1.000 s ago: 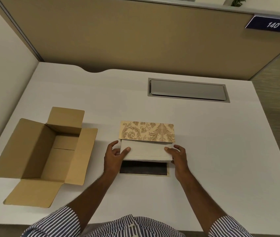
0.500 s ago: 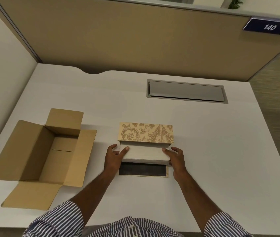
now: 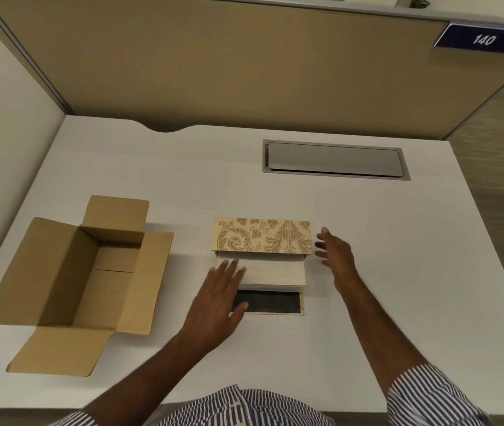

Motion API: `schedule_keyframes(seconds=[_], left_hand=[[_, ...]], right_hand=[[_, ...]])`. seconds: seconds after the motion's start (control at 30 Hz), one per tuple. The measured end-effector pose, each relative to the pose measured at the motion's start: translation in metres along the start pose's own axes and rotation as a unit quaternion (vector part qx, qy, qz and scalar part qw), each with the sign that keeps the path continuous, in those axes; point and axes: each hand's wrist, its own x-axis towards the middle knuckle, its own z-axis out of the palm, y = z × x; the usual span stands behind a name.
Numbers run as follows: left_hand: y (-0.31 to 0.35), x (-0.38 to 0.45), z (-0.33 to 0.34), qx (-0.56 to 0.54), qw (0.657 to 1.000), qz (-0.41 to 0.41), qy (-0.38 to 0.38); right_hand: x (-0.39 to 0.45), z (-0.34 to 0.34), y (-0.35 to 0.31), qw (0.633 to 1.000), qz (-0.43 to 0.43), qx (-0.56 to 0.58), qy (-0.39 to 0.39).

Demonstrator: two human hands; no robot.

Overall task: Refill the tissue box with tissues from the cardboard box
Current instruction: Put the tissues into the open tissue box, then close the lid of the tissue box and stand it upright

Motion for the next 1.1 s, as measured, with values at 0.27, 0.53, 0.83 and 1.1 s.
schedule_keyframes(seconds=[0.27, 0.53, 0.83, 1.1], left_hand=[[0.017, 0.02, 0.034, 0.14, 0.971, -0.015, -0.191], [0.014, 0.019, 0.037, 0.127, 0.973, -0.023, -0.19], [0.02, -0.018, 0.035, 0.118, 0.987, 0.066, -0.088], [-0.006, -0.07, 0.019, 0.002, 0.996, 0.082, -0.037]], right_hand=[[0.017, 0.04, -0.037, 0.99, 0.014, -0.138, -0.024], [0.0, 0.039, -0.026, 0.995, -0.003, -0.101, -0.001], [-0.039, 0.033, 0.016, 0.998, -0.055, 0.007, -0.016], [-0.071, 0.029, 0.053, 0.991, -0.12, 0.054, -0.012]])
